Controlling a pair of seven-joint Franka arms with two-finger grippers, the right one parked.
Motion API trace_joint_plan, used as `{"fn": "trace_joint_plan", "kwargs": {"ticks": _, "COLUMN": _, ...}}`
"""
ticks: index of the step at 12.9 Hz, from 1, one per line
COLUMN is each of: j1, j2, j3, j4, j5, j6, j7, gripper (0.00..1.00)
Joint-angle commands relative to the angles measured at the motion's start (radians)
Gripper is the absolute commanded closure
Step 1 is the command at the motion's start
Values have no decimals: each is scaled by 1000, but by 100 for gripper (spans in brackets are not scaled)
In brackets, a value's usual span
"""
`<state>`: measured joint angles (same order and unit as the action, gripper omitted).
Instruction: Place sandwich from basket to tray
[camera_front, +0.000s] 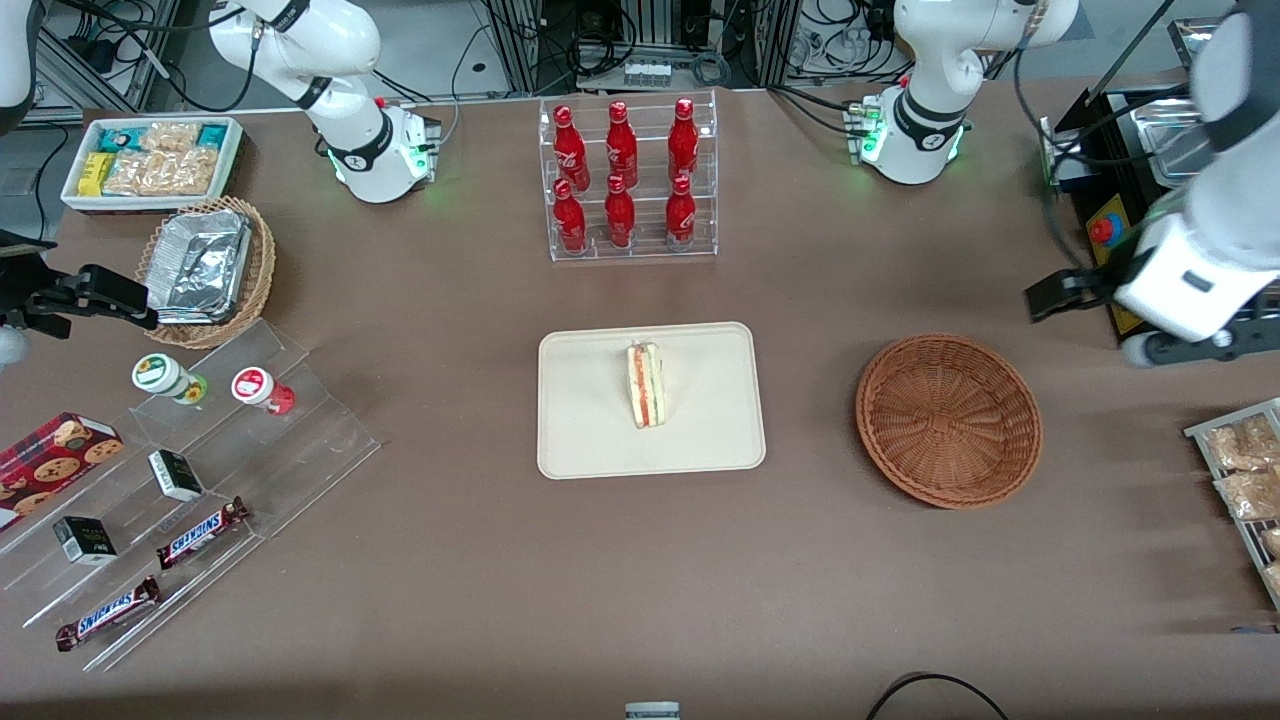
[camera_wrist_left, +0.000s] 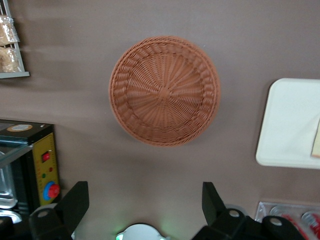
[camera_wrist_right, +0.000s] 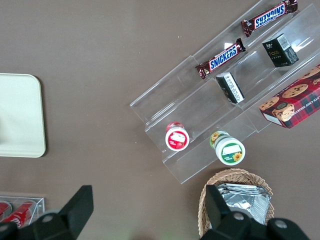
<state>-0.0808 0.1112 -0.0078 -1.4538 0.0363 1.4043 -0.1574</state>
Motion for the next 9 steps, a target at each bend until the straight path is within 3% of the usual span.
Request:
{"fn": "trace_joint_plan", "kwargs": {"ticks": 1, "j1": 29, "j2": -97, "j3": -5, "j4": -97, "j5": -22, "j6": -4, "j7": 88, "gripper": 0}}
{"fn": "trace_joint_plan", "kwargs": {"ticks": 4, "j1": 65, "j2": -131, "j3": -1, "j4": -129, "j5": -47, "j6": -2, "j7": 188, "gripper": 0}}
{"fn": "trace_joint_plan", "kwargs": {"ticks": 9, "j1": 32, "j2": -194, "j3": 34, "j4": -192, "j5": -46, "j6": 38, "j7": 187, "gripper": 0}}
